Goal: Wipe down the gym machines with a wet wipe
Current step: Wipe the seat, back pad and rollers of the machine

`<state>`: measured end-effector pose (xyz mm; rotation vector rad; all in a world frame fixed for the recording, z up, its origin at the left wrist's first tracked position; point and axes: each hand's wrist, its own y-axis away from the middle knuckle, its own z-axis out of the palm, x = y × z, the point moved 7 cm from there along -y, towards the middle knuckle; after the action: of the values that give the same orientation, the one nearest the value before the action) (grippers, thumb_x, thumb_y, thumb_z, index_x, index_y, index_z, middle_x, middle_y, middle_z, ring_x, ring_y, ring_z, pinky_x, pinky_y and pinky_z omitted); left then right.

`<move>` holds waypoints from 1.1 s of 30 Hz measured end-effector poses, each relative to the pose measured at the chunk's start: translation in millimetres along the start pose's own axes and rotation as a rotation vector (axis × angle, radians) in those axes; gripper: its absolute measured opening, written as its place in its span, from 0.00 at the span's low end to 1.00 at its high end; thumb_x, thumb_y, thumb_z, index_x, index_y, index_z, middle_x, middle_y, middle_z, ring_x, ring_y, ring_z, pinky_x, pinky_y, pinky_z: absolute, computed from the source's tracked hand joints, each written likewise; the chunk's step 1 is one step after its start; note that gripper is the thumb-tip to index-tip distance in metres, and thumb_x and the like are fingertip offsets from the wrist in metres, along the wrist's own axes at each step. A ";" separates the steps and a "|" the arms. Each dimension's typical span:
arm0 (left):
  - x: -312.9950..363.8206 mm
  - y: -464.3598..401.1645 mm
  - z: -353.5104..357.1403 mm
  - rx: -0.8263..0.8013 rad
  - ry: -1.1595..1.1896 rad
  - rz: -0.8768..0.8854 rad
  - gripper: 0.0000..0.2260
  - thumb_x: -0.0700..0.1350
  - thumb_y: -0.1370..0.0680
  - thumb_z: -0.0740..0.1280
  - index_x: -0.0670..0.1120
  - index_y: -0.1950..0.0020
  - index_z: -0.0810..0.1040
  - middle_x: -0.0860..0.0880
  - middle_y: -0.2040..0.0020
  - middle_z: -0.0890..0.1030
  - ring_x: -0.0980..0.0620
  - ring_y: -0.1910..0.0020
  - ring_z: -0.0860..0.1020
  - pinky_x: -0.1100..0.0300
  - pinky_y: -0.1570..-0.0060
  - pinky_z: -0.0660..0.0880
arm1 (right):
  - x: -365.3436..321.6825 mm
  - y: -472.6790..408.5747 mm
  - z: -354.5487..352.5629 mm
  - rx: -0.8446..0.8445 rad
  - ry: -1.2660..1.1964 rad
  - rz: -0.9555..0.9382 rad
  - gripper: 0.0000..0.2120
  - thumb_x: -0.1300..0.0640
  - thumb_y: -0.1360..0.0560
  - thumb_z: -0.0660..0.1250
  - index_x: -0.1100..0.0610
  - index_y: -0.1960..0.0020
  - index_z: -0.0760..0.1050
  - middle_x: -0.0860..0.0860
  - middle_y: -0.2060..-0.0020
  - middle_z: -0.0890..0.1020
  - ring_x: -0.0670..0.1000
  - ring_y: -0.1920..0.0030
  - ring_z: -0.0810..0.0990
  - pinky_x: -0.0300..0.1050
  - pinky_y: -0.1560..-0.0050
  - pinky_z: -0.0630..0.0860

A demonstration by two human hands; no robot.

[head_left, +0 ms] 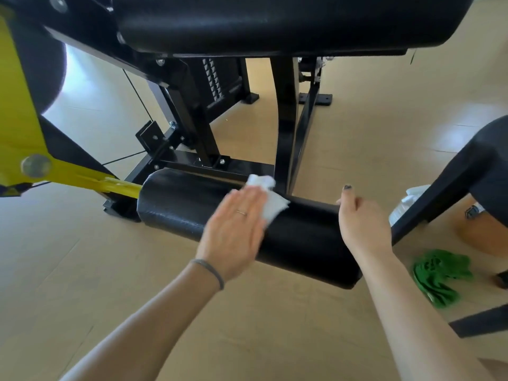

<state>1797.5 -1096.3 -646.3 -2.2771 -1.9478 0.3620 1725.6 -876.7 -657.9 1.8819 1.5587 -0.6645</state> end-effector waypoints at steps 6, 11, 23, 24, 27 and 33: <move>-73.6 -1.3 3.0 0.025 0.021 -0.107 0.18 0.44 0.18 0.50 0.46 0.28 0.67 0.46 0.31 0.73 0.44 0.31 0.70 0.48 0.29 0.62 | 3.1 2.9 -0.3 0.001 -0.062 0.026 0.28 0.48 0.13 0.48 0.63 0.48 0.82 0.59 0.55 0.83 0.55 0.62 0.72 0.48 0.59 0.65; -177.1 37.9 22.6 0.080 0.145 -0.758 0.23 0.49 0.15 0.44 0.47 0.20 0.58 0.49 0.20 0.59 0.50 0.20 0.55 0.49 0.21 0.48 | 5.1 3.6 -1.4 0.007 -0.034 0.029 0.28 0.47 0.13 0.49 0.62 0.48 0.82 0.55 0.62 0.78 0.44 0.68 0.68 0.37 0.69 0.61; 68.1 -6.4 -10.9 0.014 0.145 0.020 0.24 0.48 0.17 0.53 0.42 0.22 0.61 0.46 0.23 0.65 0.48 0.24 0.61 0.54 0.21 0.51 | 12.9 5.8 -4.4 0.030 -0.289 0.129 0.26 0.47 0.14 0.49 0.58 0.44 0.83 0.53 0.55 0.81 0.50 0.60 0.74 0.46 0.56 0.66; 93.9 -5.7 -6.2 -0.014 0.106 0.095 0.25 0.50 0.16 0.51 0.41 0.20 0.59 0.45 0.21 0.62 0.47 0.21 0.58 0.52 0.21 0.48 | 15.0 5.8 -4.9 0.040 -0.334 0.151 0.25 0.48 0.14 0.49 0.58 0.45 0.83 0.54 0.53 0.82 0.51 0.58 0.74 0.47 0.53 0.66; 104.4 -7.3 5.7 -0.087 0.010 0.246 0.25 0.51 0.15 0.45 0.42 0.19 0.57 0.44 0.20 0.60 0.48 0.20 0.56 0.49 0.21 0.49 | 20.2 7.4 -6.4 0.047 -0.371 0.216 0.25 0.49 0.14 0.50 0.64 0.48 0.80 0.52 0.62 0.79 0.50 0.63 0.71 0.48 0.54 0.65; -50.7 -25.4 0.7 -0.079 -0.085 -0.192 0.24 0.49 0.17 0.45 0.47 0.29 0.72 0.49 0.31 0.76 0.52 0.29 0.70 0.52 0.23 0.57 | 22.0 11.4 -4.8 -0.034 -0.393 0.282 0.24 0.46 0.13 0.46 0.54 0.63 0.66 0.47 0.66 0.70 0.44 0.66 0.66 0.46 0.58 0.65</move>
<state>1765.9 -1142.2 -635.6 -2.1277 -2.2374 0.3723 1740.9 -859.7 -668.6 1.7699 1.0299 -0.8127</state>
